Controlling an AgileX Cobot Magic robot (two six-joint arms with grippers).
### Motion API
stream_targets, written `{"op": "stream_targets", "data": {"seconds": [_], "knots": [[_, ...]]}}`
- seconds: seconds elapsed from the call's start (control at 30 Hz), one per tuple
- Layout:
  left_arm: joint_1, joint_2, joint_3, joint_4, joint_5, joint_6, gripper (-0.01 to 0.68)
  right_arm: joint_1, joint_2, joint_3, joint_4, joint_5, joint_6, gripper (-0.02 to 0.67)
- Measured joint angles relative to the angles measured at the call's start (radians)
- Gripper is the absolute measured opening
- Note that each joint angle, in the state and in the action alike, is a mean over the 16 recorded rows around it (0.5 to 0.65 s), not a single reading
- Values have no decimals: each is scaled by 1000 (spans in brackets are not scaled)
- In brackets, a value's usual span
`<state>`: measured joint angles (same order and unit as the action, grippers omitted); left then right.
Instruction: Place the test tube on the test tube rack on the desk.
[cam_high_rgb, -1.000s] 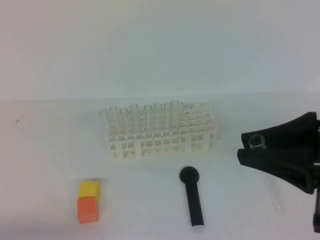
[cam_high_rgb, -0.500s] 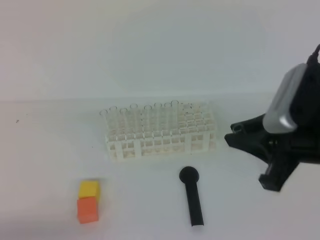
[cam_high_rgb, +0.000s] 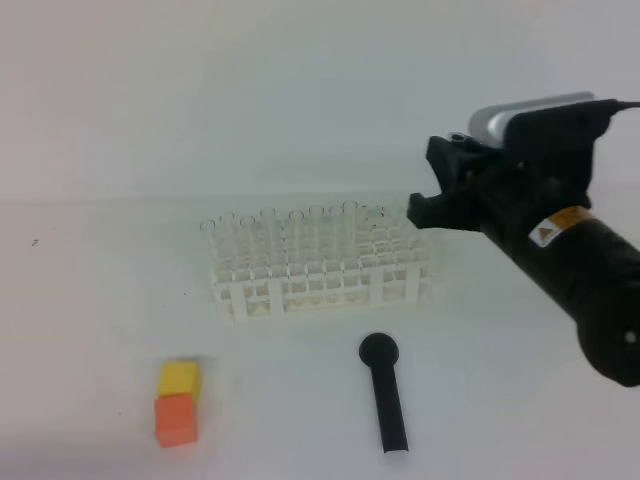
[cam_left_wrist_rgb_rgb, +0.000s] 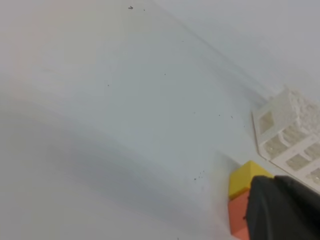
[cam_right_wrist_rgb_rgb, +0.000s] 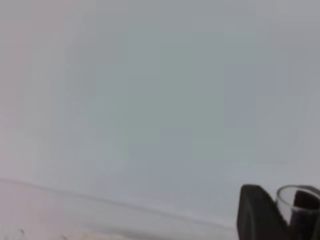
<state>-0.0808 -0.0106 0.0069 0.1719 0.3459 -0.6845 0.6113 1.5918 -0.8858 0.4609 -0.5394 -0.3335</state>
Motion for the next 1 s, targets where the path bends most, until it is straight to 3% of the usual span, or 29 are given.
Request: {"op": "stream_targets", "data": {"seconds": [0.13, 0.3, 1.0], "knots": [[0, 0, 0, 0, 0, 0, -1, 13, 110, -53, -134, -122, 152, 122], [0, 0, 0, 0, 0, 0, -1, 20, 216, -127, -227, -183, 204, 122], [0, 4, -6, -1, 3, 0, -1, 24, 383, -202, -308, -306, 115, 122]]}}
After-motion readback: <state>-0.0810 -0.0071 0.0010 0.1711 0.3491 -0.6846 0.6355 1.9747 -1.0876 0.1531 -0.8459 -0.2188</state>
